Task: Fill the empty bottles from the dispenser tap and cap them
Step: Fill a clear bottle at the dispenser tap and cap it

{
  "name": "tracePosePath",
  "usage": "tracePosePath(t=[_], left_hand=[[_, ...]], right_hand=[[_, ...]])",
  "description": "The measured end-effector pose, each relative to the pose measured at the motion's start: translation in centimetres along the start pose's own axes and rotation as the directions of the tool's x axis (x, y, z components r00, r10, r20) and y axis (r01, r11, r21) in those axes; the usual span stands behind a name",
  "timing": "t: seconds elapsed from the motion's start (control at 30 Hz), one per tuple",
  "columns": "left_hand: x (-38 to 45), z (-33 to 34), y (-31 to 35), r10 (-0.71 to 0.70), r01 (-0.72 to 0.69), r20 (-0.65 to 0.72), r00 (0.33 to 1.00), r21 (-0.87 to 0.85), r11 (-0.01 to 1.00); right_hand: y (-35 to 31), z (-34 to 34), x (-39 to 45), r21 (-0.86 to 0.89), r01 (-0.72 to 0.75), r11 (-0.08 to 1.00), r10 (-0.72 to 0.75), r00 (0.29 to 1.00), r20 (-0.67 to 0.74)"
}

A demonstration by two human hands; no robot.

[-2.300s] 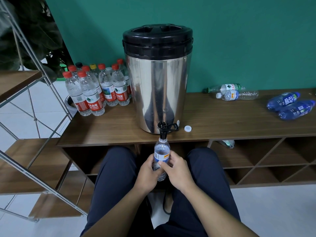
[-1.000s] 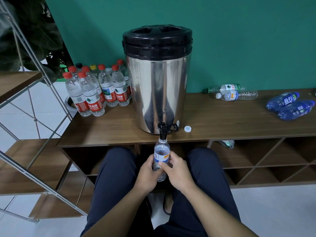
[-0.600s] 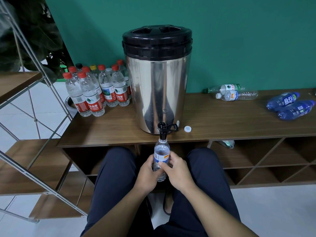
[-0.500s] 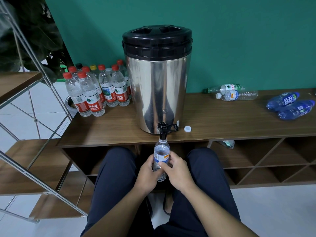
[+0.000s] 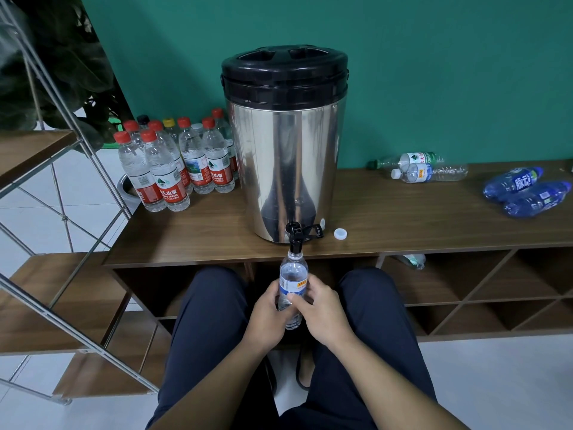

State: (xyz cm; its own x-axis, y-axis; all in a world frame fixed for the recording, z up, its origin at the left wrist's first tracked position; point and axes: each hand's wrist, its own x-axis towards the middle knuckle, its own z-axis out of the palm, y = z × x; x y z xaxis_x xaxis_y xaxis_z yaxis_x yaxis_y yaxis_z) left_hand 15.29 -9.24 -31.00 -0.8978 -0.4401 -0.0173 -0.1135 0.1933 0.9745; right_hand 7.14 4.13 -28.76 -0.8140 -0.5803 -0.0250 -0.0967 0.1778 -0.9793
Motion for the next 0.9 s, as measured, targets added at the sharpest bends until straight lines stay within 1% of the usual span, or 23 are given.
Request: tracePosePath(t=[0.9], left_hand=[[-0.08,0.01,0.11,0.010,-0.010,-0.004,1.000,0.007,1.000]], right_hand=[[0.29,0.04,0.19,-0.018,0.005,1.000,-0.005,1.000,-0.009]])
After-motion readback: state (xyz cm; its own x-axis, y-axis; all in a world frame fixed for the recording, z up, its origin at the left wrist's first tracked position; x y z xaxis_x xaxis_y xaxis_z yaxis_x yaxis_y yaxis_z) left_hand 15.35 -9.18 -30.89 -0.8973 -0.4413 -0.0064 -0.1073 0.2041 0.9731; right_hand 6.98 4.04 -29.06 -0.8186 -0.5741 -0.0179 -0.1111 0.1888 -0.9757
